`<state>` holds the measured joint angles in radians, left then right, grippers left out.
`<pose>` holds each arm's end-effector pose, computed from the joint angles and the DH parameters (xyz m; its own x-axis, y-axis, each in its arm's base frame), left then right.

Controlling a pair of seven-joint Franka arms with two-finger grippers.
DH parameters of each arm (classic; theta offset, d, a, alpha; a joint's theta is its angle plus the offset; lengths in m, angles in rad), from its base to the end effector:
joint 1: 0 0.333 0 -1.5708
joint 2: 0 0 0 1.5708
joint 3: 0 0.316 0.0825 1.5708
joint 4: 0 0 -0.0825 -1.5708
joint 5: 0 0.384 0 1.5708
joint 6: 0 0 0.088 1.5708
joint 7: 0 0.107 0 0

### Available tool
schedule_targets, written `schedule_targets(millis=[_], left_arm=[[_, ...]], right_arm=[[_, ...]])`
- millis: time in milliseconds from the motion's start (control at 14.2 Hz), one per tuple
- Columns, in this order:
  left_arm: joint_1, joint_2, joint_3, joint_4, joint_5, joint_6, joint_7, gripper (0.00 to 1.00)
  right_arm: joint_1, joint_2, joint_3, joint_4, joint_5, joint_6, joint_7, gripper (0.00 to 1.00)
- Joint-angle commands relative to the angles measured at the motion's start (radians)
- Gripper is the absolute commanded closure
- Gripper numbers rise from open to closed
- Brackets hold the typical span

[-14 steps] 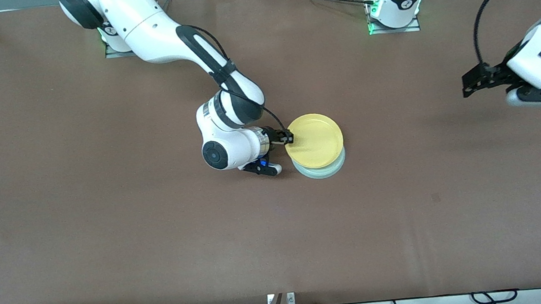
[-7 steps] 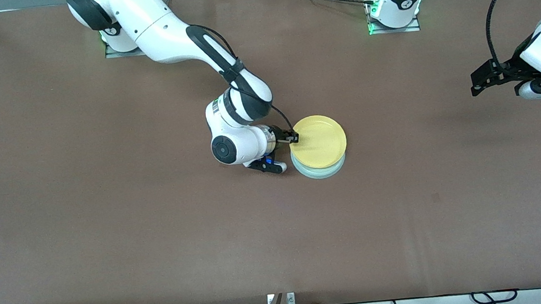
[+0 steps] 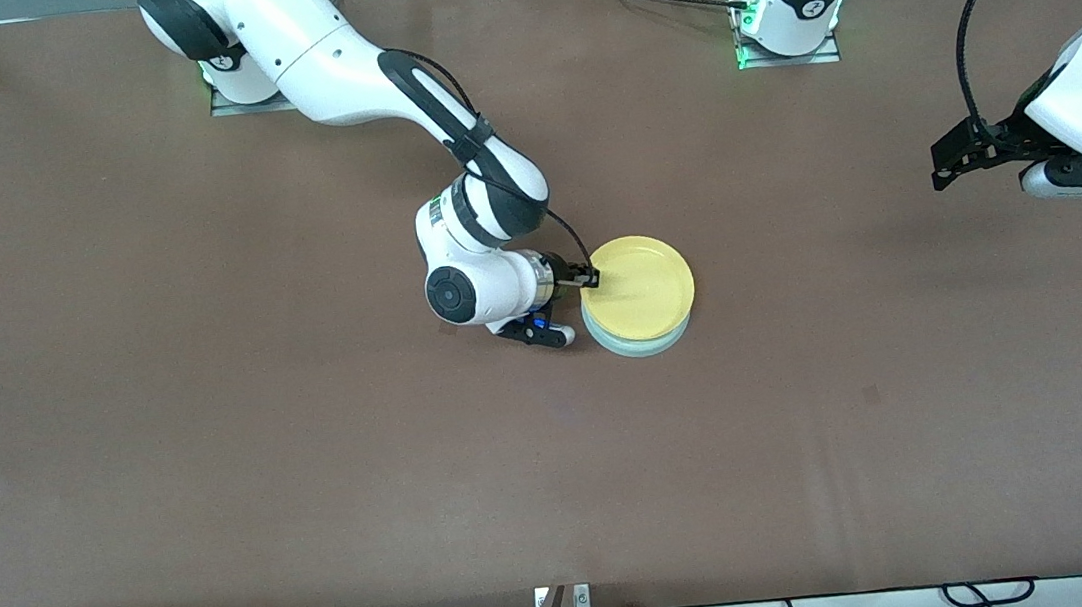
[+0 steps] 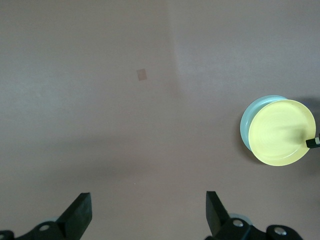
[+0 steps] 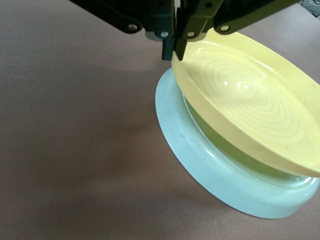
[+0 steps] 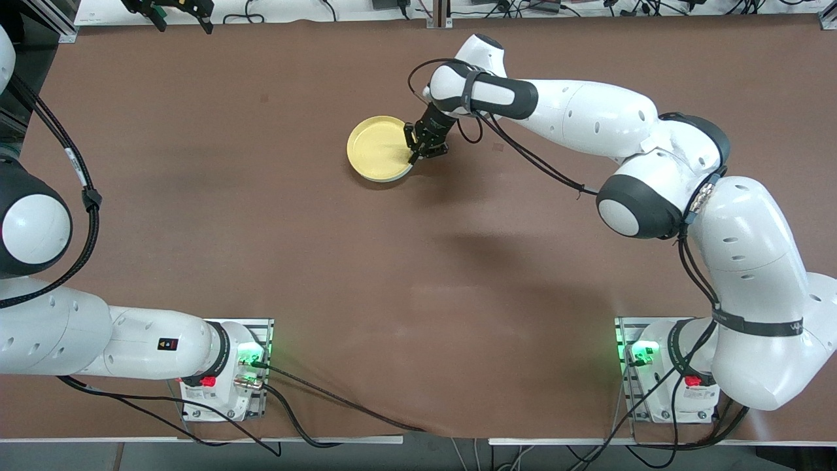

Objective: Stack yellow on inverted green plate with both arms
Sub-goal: 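Lower the yellow plate onto the inverted green plate and open the right gripper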

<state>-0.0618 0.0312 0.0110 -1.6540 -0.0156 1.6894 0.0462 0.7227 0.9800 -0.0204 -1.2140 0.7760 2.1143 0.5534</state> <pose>0.5709 -0.0306 0.5778 0.9955 -0.0950 0.0049 -0.0951 -0.9954 0.0149 0.5527 0.5156 0.1800 0.8752 -0.1581 -0.4572 -0.3496 -0.8600 -0.3718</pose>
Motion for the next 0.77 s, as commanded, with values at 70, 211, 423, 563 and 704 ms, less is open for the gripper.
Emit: schedule_targets(millis=[70, 211, 423, 563, 704], left_arm=[[-0.009, -0.017, -0.012, -0.006, 0.026, -0.01, -0.009, 0.0], [-0.006, -0.017, -0.016, -0.006, 0.026, -0.011, -0.008, 0.0], [-0.006, -0.019, -0.017, -0.006, 0.026, -0.013, -0.008, 0.0], [-0.006, -0.017, -0.017, -0.006, 0.026, -0.013, -0.008, 0.0], [-0.006, -0.017, -0.017, -0.006, 0.028, -0.013, -0.008, 0.0]], right_arm=[[0.007, 0.019, -0.007, 0.034, -0.012, 0.007, 0.017, 1.0], [0.0, 0.016, -0.007, 0.036, -0.012, 0.013, 0.019, 0.2], [-0.009, 0.005, -0.012, 0.053, -0.012, 0.003, 0.022, 0.0], [-0.006, -0.026, -0.056, 0.053, -0.014, -0.004, 0.039, 0.0], [-0.008, -0.07, -0.128, 0.053, -0.043, -0.095, 0.039, 0.0]])
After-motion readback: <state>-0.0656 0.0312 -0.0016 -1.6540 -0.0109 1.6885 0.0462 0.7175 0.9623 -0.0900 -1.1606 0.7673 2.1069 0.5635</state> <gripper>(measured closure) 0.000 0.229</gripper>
